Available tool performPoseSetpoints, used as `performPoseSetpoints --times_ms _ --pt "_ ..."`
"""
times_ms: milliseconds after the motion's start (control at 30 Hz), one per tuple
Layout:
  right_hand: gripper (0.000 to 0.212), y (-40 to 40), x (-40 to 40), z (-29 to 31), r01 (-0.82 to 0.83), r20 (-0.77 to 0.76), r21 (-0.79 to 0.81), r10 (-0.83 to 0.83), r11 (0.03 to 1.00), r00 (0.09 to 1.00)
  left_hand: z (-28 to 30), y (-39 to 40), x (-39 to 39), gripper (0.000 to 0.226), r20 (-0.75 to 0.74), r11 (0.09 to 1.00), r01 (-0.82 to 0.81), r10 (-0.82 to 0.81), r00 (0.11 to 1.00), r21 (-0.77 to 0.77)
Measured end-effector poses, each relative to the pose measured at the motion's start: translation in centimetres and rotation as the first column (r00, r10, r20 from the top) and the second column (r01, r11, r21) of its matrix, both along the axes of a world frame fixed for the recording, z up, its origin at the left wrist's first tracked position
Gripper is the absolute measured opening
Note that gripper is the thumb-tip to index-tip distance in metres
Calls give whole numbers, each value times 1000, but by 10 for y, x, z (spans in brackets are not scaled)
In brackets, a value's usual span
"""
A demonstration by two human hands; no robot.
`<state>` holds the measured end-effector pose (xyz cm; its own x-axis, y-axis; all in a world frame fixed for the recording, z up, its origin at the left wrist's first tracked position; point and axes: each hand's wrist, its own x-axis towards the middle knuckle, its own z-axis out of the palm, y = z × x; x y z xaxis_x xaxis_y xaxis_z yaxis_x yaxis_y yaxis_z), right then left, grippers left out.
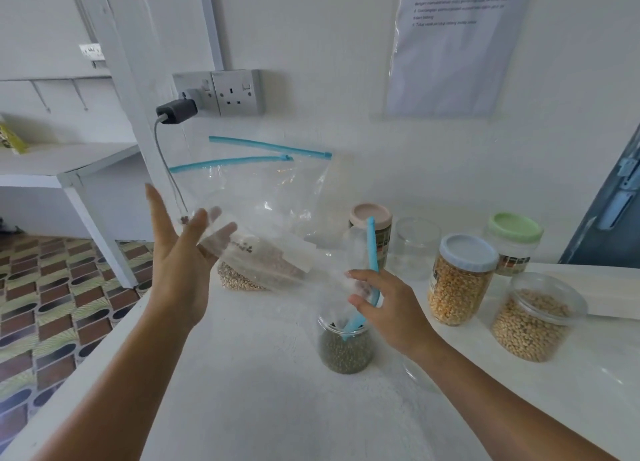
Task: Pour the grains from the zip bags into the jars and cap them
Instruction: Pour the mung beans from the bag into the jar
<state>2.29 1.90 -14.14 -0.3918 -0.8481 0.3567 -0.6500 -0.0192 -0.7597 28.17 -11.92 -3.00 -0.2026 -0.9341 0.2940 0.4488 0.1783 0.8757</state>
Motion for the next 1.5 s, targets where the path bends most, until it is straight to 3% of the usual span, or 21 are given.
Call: performPoseSetpoints --times_ms 167,300,600,867,1033,1100,1233,1300,1400,1500 --pt "41 -5 0 -3 7 -23 -20 -7 1000 1000 5 -8 1 55 -166 982 -35 66 984 185" --pt "42 -5 -3 -6 -10 -19 -10 10 1000 1000 12 -9 7 30 -100 978 -63 84 991 198" --pt "43 -5 -6 -6 -12 -46 14 12 1000 999 18 -13 14 35 78 994 12 -21 997 109" --pt "45 -5 -6 -4 -7 -68 42 9 999 998 22 -15 15 36 89 991 -34 23 996 127" --pt "42 -4 -5 0 23 -33 -8 -23 1000 999 22 -13 15 39 174 993 -90 76 982 76" --pt "42 -5 -3 0 34 -22 -26 -35 999 999 22 -13 17 42 305 990 -126 103 947 57" --pt "41 -4 -1 0 32 -12 -54 -33 998 999 22 -14 25 36 595 958 -273 269 757 -86" --pt "40 -4 -2 0 29 -11 -60 -30 998 999 24 -15 29 37 629 955 -284 275 728 -89" --pt "39 -4 -2 -2 28 0 -70 -28 997 1000 26 -20 34 35 584 958 -285 225 780 12" --pt "39 -4 -1 -2 31 6 -69 -31 997 999 25 -19 38 28 571 952 -306 269 776 -32"
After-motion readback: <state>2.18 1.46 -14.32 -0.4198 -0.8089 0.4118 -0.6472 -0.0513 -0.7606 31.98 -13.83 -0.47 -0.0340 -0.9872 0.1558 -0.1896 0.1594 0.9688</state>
